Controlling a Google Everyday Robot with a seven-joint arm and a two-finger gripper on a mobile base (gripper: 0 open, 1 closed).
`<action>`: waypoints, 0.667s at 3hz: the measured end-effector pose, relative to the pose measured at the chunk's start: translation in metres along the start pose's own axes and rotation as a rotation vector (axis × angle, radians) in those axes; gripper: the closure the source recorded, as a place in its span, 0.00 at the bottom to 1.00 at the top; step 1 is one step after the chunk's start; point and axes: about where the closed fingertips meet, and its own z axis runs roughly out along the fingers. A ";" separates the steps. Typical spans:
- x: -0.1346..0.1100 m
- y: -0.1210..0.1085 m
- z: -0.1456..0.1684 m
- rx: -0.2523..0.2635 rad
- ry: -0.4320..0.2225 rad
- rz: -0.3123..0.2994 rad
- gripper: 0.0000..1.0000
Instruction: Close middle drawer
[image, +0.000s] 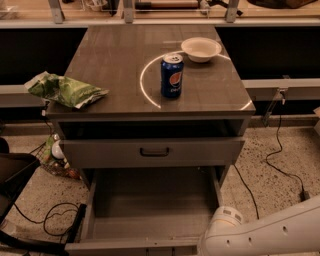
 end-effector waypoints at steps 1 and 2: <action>-0.004 -0.018 -0.004 0.067 -0.041 -0.002 1.00; -0.013 -0.047 -0.016 0.154 -0.073 -0.025 1.00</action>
Offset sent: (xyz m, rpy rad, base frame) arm 0.1075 0.0442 0.0428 0.1798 -0.3565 0.0386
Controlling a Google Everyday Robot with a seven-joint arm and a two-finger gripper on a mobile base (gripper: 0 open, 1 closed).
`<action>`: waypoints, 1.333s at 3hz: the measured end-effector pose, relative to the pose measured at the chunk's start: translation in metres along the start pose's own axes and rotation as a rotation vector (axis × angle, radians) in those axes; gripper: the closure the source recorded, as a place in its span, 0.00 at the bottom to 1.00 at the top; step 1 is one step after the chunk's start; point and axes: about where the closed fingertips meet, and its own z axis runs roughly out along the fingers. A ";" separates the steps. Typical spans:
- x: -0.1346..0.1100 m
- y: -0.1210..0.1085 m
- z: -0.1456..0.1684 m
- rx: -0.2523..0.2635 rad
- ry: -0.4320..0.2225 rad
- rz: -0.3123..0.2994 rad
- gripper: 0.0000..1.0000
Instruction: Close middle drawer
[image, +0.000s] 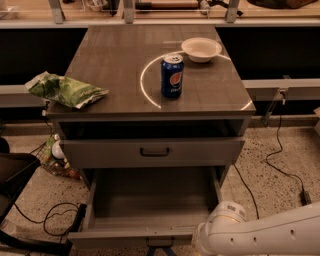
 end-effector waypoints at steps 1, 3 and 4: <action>-0.011 -0.025 -0.004 0.059 -0.017 -0.030 1.00; -0.064 -0.107 0.019 0.195 -0.064 -0.134 1.00; -0.065 -0.110 0.022 0.197 -0.060 -0.124 1.00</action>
Offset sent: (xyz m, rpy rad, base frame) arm 0.1278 0.0877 0.0262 0.0687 -0.3172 0.1496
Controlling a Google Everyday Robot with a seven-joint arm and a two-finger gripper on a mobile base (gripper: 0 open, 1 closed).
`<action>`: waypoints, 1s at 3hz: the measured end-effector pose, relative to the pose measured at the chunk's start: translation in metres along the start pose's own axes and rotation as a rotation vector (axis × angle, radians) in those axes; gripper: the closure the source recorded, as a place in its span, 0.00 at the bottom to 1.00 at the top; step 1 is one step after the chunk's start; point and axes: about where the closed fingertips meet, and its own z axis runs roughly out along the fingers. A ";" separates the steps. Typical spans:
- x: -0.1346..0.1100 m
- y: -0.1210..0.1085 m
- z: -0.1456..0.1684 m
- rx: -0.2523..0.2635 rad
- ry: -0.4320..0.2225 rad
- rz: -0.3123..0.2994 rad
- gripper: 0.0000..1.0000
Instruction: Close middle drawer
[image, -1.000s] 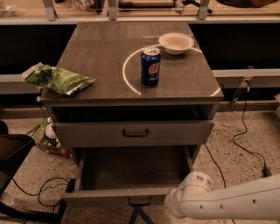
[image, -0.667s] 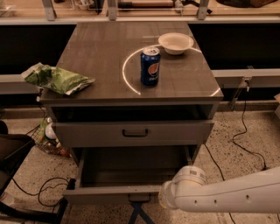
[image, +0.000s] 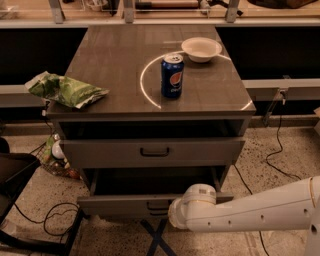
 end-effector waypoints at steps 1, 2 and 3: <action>0.021 -0.018 0.015 0.007 0.064 0.000 1.00; 0.042 -0.033 0.027 0.013 0.107 0.004 1.00; 0.079 -0.067 0.041 0.040 0.167 0.009 1.00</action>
Offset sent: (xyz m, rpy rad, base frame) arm 0.1241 -0.0775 -0.0491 -0.2062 -0.0684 -0.1017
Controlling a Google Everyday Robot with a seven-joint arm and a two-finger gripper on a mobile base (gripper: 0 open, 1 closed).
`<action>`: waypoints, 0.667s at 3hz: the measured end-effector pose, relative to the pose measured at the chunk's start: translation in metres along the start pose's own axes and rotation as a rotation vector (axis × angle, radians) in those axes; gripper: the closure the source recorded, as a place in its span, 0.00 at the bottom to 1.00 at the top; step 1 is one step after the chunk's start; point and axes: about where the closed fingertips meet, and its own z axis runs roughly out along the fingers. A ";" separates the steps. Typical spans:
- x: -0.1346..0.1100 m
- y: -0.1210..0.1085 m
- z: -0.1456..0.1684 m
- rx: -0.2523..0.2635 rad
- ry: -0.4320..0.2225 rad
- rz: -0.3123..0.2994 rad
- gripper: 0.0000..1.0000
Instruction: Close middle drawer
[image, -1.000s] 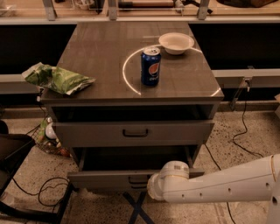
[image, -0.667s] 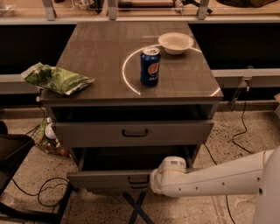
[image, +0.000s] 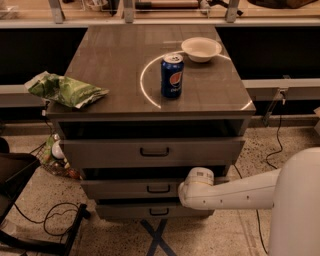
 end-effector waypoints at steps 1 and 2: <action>0.000 0.000 0.000 0.000 0.000 0.001 1.00; -0.002 -0.016 0.004 0.009 -0.013 -0.008 1.00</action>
Offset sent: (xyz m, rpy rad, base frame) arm 0.0467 0.0118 0.0108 0.0289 -0.0234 0.0330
